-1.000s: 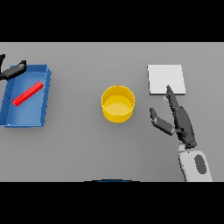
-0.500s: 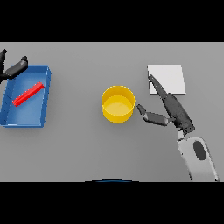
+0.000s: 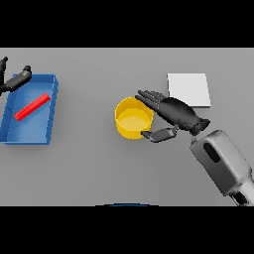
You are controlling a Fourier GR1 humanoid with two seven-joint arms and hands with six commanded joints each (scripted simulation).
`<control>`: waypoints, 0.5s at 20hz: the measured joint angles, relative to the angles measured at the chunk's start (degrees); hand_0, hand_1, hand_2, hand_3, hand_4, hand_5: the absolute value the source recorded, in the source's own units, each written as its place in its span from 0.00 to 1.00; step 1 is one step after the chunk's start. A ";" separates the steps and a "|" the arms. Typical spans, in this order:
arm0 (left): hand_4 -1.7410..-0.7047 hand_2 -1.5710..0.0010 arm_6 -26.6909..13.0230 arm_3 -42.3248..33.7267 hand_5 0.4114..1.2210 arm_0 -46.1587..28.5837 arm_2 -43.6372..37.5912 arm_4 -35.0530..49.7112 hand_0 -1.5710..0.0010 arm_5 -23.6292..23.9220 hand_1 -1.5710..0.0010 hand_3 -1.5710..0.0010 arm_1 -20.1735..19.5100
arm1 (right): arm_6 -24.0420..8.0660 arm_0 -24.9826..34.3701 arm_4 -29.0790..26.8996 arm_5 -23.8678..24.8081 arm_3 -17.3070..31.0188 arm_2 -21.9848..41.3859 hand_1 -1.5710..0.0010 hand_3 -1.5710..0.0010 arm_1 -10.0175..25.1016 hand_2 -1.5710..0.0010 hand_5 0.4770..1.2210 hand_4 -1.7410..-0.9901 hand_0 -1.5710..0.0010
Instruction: Pick up the red beaker and tilt it to pour out 1 green nut into yellow bowl. Pick up the yellow bowl and place it on the metallic measuring scale.
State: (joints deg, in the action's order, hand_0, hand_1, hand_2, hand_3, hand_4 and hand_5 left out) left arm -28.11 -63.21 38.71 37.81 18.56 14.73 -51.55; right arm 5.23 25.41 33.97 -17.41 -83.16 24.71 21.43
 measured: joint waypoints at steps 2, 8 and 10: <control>0.95 1.00 0.25 0.23 0.38 -0.18 -0.24 0.30 1.00 0.03 1.00 1.00 0.09 | 0.88 2.20 2.00 -1.78 1.19 2.51 1.00 1.00 0.35 1.00 0.21 0.69 1.00; 0.92 1.00 1.74 0.00 0.38 -0.57 -1.42 1.53 1.00 0.03 1.00 1.00 -0.21 | 2.83 6.98 5.38 -5.55 5.31 7.12 1.00 1.00 0.86 1.00 0.23 0.70 1.00; 0.92 1.00 1.87 0.57 0.39 -0.53 -1.34 1.56 1.00 0.17 1.00 1.00 0.53 | 4.52 7.84 6.30 -5.56 7.06 8.53 1.00 1.00 0.45 1.00 0.24 0.69 1.00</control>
State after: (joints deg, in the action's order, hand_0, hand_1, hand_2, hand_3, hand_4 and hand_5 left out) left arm -26.24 -62.64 38.18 36.47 20.12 14.90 -51.02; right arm 9.75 33.25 40.27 -22.97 -76.10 33.24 21.89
